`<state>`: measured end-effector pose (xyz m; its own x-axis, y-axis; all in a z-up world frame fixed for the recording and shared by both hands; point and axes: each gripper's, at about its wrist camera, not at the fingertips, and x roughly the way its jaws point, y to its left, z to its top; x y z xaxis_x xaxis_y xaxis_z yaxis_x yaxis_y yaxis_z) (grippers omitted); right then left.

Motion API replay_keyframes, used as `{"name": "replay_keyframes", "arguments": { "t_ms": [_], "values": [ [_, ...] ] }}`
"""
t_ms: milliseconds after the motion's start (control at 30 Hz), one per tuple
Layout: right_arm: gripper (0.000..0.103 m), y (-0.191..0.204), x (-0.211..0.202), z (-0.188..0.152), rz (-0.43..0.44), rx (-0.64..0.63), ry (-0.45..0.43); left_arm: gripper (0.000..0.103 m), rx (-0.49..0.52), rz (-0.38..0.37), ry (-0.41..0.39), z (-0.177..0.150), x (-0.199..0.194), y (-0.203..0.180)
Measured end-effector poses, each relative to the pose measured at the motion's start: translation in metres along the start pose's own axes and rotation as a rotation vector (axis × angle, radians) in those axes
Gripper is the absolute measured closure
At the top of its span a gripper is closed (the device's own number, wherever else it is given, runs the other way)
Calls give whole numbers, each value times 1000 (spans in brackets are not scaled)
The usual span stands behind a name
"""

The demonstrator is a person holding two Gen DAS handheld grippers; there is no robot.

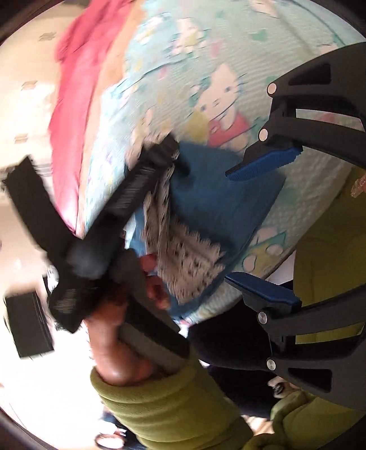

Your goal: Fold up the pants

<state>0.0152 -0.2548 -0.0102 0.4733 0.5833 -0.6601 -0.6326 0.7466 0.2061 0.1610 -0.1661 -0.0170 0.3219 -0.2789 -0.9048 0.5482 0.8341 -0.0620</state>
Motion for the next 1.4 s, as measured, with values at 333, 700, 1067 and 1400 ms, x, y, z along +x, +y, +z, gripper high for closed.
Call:
{"name": "replay_keyframes", "arguments": {
  "t_ms": [333, 700, 1067, 1400],
  "values": [
    [37, 15, -3, 15, 15, -41, -52, 84, -392, -291, -135, -25, -19, 95],
    [37, 92, 65, 33, -2, -415, 60, 50, -609, -448, -188, -79, -25, 150],
    [88, 60, 74, 46, 30, -233, 118, 87, -648, -416, -142, -51, 5, 142],
    [92, -17, -31, 53, -38, 40, -170, 91, -453, -630, -311, 36, -43, 69]
  ]
}}
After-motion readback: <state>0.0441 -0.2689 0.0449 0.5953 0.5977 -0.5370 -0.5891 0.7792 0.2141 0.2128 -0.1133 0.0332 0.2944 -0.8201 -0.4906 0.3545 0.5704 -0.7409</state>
